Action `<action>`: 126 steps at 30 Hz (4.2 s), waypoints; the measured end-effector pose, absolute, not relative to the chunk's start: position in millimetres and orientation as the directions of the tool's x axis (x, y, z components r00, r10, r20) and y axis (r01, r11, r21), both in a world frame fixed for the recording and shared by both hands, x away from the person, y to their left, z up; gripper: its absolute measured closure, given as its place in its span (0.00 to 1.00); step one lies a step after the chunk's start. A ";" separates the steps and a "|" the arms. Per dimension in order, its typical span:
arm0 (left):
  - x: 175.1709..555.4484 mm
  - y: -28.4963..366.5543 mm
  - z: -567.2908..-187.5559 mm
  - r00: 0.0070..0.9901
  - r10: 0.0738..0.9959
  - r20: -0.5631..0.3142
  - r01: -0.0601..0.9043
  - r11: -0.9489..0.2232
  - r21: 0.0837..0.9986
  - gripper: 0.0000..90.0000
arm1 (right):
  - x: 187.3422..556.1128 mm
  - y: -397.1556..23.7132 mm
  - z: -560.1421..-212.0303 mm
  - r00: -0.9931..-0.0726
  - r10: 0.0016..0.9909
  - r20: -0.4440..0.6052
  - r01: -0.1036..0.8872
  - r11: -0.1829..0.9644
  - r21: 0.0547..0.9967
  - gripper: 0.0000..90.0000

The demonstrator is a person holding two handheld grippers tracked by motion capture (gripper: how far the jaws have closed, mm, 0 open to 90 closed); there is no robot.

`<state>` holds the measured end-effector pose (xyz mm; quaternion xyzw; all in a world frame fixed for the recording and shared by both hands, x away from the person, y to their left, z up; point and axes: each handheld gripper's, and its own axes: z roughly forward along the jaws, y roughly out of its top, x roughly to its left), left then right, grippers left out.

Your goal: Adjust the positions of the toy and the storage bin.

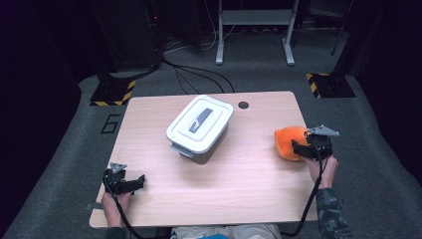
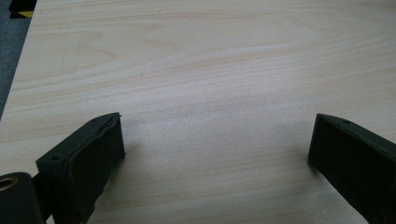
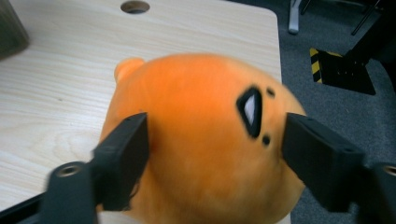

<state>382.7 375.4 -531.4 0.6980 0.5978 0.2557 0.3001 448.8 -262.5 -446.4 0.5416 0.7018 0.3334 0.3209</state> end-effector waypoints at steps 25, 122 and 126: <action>382.6 375.3 -531.4 0.154 0.988 -0.002 0.681 -0.105 0.725 0.03 | 372.9 -239.3 -498.7 -0.385 0.922 0.051 0.542 0.181 0.820 0.00; 542.0 157.3 -390.9 0.564 0.823 0.066 0.514 -0.412 0.752 0.70 | 380.4 -222.2 -529.2 -0.428 0.904 0.002 0.626 0.294 0.722 0.02; 542.2 158.9 -391.3 0.567 0.822 0.063 0.514 -0.412 0.752 0.72 | 380.4 -222.3 -529.1 -0.429 0.903 -0.001 0.624 0.297 0.723 0.03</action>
